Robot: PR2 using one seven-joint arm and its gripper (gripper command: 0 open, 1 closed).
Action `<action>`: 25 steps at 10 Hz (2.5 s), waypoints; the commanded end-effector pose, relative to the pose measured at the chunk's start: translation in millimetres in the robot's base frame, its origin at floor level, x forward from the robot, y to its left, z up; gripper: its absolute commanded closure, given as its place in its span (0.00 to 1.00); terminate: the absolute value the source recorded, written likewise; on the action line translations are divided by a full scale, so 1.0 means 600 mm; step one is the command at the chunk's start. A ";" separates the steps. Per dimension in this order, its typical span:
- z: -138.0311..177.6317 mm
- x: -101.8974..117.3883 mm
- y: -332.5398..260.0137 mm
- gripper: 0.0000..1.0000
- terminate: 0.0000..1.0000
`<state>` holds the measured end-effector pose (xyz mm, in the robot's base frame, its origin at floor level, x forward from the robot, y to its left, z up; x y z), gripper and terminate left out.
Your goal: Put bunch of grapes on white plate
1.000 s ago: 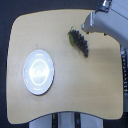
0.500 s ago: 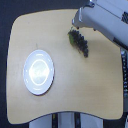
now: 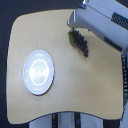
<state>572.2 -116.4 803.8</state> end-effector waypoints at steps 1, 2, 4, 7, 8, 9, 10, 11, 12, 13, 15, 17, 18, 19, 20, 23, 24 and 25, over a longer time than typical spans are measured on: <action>-0.065 0.020 0.017 0.00 0.00; -0.078 0.015 0.015 0.00 0.00; -0.095 0.005 0.029 0.00 0.00; -0.108 -0.003 0.041 0.00 0.00; -0.109 -0.010 0.047 0.00 0.00; -0.109 -0.016 0.051 0.00 0.00; -0.107 -0.021 0.046 0.00 0.00; -0.103 -0.030 0.043 0.00 0.00; -0.097 -0.044 0.040 0.00 0.00; -0.096 -0.062 0.043 0.00 0.00; -0.100 -0.075 0.050 0.00 0.00; -0.113 -0.080 0.046 0.00 0.00; -0.120 -0.075 0.043 0.00 0.00; -0.128 -0.070 0.041 0.00 0.00; -0.140 -0.063 0.041 0.00 0.00; -0.172 -0.040 0.032 0.00 0.00; -0.176 -0.044 0.036 0.00 0.00; -0.172 -0.047 0.039 0.00 0.00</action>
<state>537.7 -93.2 718.1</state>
